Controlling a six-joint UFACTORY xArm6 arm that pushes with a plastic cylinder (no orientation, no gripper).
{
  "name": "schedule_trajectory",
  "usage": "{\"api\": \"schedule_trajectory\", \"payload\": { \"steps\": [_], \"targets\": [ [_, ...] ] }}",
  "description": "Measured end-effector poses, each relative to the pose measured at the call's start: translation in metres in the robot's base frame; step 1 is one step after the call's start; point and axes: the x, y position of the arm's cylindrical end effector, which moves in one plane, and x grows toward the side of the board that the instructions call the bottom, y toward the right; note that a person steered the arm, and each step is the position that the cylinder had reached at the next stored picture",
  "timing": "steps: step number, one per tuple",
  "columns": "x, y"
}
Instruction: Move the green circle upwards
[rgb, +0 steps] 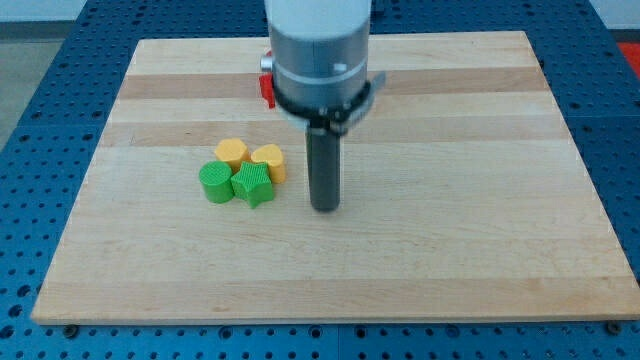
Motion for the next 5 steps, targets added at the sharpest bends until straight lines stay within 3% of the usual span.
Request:
{"api": "schedule_trajectory", "payload": {
  "steps": [1,2,5],
  "targets": [
    [0.029,-0.044],
    [0.026,-0.092],
    [-0.021,-0.120]
  ]
}}
